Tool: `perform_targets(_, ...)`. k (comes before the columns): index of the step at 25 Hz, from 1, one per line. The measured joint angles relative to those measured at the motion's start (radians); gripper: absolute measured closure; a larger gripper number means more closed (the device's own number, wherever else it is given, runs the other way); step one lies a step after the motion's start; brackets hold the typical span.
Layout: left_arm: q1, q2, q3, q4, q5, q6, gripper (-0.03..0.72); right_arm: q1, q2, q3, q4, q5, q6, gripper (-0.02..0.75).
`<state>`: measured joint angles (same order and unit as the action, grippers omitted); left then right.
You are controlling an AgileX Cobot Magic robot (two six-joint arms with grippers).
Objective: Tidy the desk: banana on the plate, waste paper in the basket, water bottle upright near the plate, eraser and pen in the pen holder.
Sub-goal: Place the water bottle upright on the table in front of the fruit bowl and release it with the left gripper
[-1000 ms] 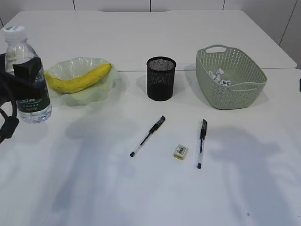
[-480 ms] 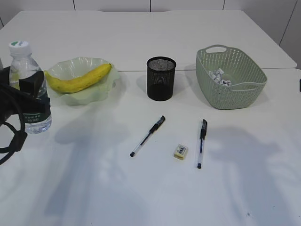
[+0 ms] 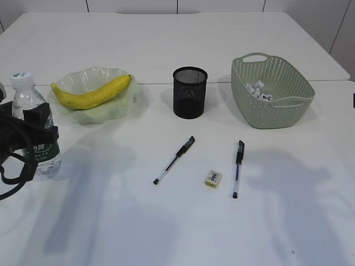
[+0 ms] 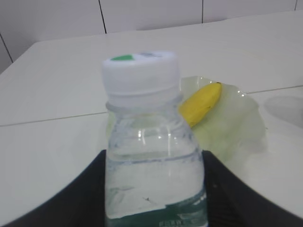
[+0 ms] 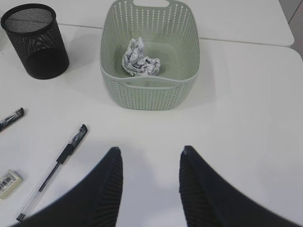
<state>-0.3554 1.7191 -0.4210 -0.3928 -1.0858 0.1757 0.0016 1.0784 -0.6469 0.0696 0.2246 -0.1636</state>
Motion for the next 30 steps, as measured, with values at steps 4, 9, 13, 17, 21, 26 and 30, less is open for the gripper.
perform_targets(4,0.032,0.023,0.0,0.04,0.0,-0.051,0.323,0.0,0.0,0.0,-0.002,0.0,0.0,0.436)
perform_targets(9,0.036,0.057,0.0,0.102,0.0,-0.072,0.323,0.0,0.0,0.0,-0.002,0.0,0.0,0.436)
perform_targets(13,0.036,0.071,0.0,0.135,0.0,-0.076,0.323,0.0,0.0,0.0,-0.002,0.0,0.0,0.436)
perform_targets(17,0.036,0.084,0.0,0.155,-0.007,-0.078,0.323,0.0,0.0,0.0,-0.002,0.004,0.0,0.436)
perform_targets(21,0.036,0.101,0.0,0.222,-0.031,-0.08,0.323,0.0,0.0,0.0,-0.002,0.004,0.0,0.436)
perform_targets(26,0.036,0.125,-0.006,0.255,-0.062,-0.081,0.323,0.0,0.0,0.0,-0.002,0.004,0.0,0.436)
perform_targets(30,0.036,0.153,-0.008,0.262,-0.1,-0.083,0.324,0.0,0.0,0.0,-0.002,-0.001,0.0,0.436)
